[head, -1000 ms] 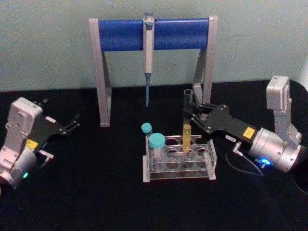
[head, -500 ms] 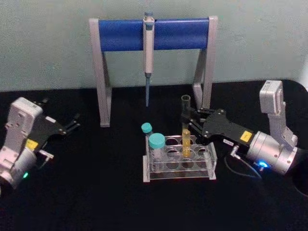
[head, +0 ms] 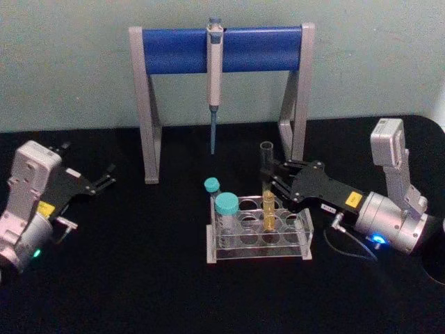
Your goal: Pick up the test tube from the test tube rack, shake it, then place it back into the test tube rack.
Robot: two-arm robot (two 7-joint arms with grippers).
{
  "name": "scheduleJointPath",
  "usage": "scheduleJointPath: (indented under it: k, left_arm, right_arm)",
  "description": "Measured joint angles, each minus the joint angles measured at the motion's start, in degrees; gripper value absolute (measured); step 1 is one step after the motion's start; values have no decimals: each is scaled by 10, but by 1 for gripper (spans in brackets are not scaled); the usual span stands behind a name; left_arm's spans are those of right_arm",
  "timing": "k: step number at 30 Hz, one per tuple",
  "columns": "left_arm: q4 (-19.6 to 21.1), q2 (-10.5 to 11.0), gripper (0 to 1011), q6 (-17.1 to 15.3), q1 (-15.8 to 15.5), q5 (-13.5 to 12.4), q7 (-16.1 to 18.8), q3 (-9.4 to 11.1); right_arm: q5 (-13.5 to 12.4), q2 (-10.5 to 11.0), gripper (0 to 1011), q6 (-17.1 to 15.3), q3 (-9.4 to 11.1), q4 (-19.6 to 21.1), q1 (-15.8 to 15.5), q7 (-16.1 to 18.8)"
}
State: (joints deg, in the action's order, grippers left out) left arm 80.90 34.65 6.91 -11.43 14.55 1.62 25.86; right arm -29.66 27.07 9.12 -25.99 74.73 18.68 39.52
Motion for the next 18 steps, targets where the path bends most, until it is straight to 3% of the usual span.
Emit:
scheduleJointPath:
  k: [18]
  left_arm:
    - [0, 0, 1001, 0, 0, 0, 0, 0]
  right_arm:
    - [2, 0, 216, -6, -2, -3, 1, 1]
